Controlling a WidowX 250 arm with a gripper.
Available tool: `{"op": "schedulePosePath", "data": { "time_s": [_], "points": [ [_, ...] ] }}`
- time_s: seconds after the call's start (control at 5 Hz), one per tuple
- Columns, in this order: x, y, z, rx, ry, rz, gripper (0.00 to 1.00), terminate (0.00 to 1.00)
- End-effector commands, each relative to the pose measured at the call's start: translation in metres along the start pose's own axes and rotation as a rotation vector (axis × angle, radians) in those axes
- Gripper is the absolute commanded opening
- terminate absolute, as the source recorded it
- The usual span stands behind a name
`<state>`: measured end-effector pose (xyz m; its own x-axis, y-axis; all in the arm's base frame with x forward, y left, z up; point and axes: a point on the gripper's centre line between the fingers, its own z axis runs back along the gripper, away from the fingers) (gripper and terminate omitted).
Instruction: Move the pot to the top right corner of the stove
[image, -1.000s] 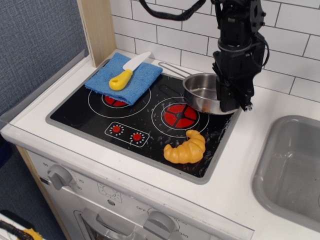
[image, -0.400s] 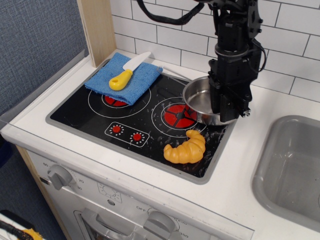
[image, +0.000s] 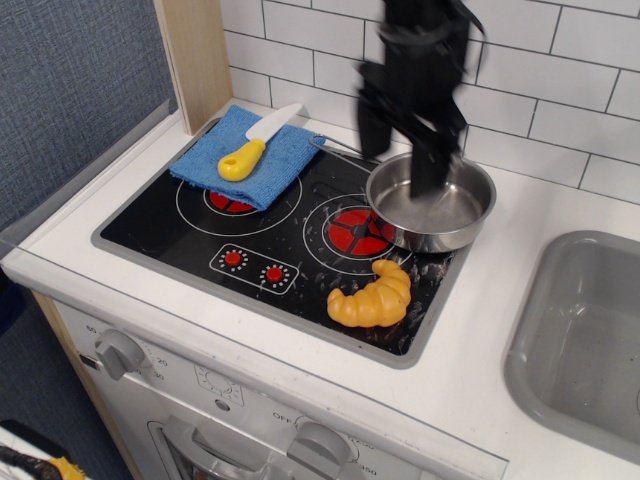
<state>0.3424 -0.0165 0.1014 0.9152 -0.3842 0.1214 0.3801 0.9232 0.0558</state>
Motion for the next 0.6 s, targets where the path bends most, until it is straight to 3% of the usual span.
{"op": "schedulePosePath", "data": {
  "time_s": [0.0, 0.2, 0.4],
  "points": [
    [-0.0362, 0.0182, 0.0246, 0.005, 0.001, 0.177, 1.00, 0.00],
    [-0.0362, 0.0182, 0.0246, 0.005, 0.001, 0.177, 1.00, 0.00],
    [-0.0362, 0.0182, 0.0246, 0.005, 0.001, 0.177, 1.00, 1.00]
  ]
}}
